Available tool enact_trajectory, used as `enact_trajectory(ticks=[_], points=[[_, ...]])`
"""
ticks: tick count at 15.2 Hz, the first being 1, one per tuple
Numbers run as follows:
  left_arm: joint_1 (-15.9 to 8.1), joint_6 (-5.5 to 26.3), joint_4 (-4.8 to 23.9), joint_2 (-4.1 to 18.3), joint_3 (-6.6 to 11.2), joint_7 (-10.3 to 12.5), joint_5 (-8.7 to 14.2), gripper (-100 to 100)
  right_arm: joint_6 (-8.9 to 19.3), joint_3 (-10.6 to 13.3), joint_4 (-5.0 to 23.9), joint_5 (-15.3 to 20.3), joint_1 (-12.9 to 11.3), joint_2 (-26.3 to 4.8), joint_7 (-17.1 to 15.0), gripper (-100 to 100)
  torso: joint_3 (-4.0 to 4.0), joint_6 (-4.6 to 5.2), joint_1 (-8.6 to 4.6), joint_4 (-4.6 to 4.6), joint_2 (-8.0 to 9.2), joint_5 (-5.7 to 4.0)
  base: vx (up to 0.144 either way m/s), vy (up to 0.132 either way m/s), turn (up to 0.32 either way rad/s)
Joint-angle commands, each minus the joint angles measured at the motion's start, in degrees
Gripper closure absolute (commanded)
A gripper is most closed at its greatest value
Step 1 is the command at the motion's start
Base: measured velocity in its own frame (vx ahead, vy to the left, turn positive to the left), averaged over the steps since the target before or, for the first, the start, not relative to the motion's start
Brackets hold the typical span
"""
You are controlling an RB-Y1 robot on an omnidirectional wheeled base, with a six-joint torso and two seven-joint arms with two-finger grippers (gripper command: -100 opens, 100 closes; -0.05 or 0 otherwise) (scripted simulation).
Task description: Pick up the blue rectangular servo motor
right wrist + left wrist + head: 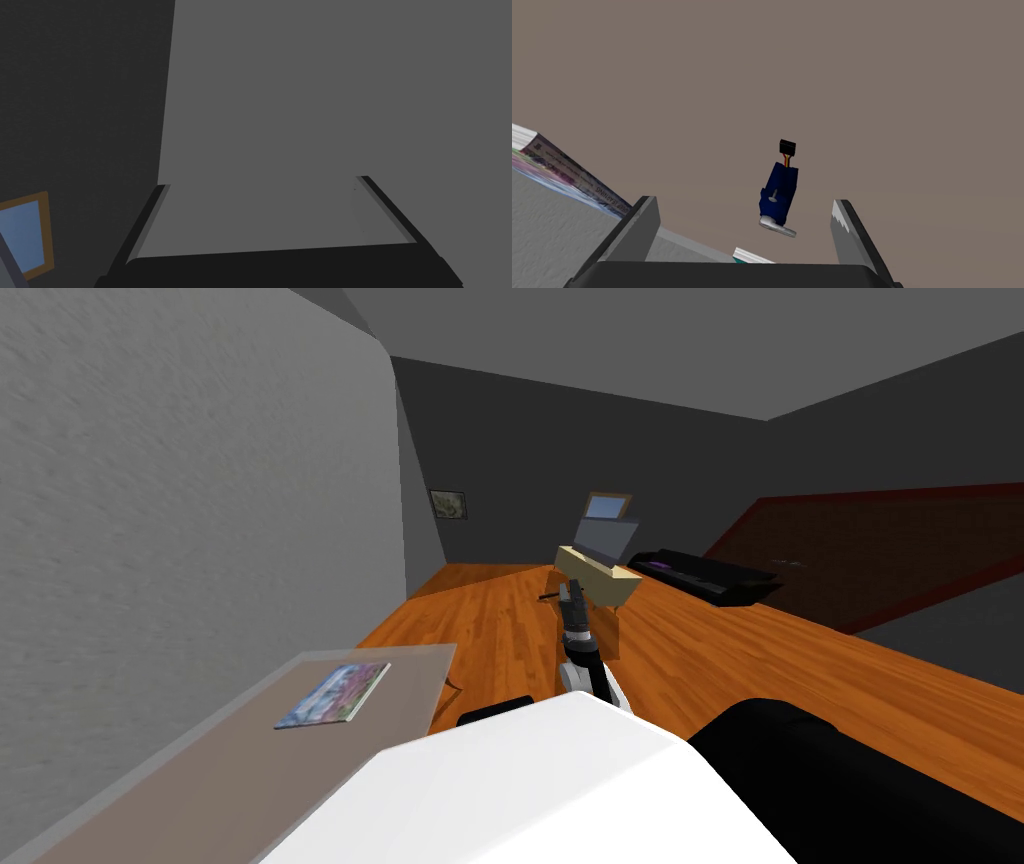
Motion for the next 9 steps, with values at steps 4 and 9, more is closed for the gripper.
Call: enact_trajectory(ticks=[4, 9], points=[[-3.2, 2.4, 0.7, -0.7, -0.02, -2.5, 0.8, -100, 0.0, 0.0, 0.0, 0.0, 0.0, 0.0, 0.0, 0, 0.07, 0.00, 0.05, 0.03, 0.11, 0.01, -0.064, 0.056, 0.029], [-2.6, 2.8, -0.1, -0.7, -0.23, -2.0, 0.7, 100, 0.0, 0.0, 0.0, 0.0, 0.0, 0.0, 0.0, 0, -0.05, 0.04, -0.19, 0.00, -0.12, -0.04, -0.009, 0.007, 0.000]])
